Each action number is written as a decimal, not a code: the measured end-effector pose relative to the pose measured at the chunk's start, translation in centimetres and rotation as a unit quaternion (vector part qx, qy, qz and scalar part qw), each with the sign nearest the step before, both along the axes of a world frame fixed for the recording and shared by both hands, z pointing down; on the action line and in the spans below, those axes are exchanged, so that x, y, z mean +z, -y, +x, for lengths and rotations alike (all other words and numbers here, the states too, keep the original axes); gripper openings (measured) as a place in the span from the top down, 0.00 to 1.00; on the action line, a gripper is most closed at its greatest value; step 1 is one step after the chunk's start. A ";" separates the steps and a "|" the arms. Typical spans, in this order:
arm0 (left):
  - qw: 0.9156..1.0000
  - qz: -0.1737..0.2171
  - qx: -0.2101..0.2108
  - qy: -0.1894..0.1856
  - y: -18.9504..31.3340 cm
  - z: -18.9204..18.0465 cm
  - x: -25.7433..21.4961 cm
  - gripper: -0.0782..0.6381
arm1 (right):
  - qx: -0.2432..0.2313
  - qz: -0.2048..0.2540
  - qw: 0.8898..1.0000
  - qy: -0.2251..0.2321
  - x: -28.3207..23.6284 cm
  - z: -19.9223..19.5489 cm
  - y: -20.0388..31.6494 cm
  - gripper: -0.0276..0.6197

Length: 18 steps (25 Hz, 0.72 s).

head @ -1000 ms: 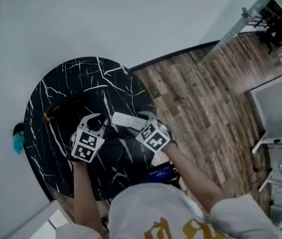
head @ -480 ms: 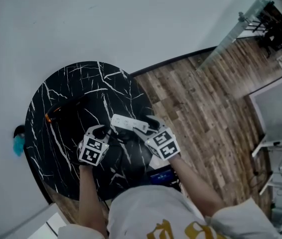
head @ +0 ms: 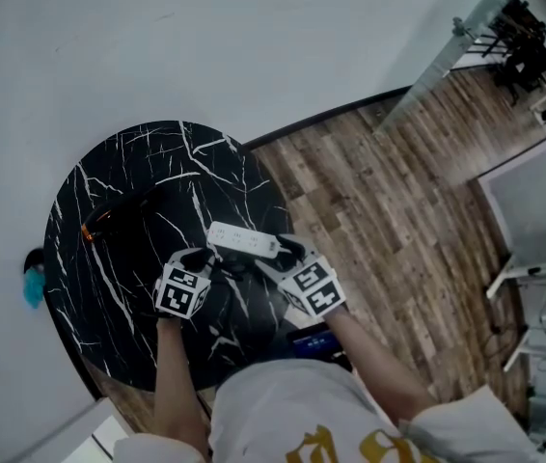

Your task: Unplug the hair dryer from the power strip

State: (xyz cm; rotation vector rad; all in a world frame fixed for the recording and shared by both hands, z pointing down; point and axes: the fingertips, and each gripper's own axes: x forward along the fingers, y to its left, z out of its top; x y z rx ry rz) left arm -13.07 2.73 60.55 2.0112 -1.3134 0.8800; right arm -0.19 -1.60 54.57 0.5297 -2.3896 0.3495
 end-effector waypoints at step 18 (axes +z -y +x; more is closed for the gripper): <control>0.999 -0.042 0.021 0.013 -2.1 0.4 1.6 0.64 | 0.005 -0.010 1.000 0.026 -0.7 -0.2 -0.4 0.55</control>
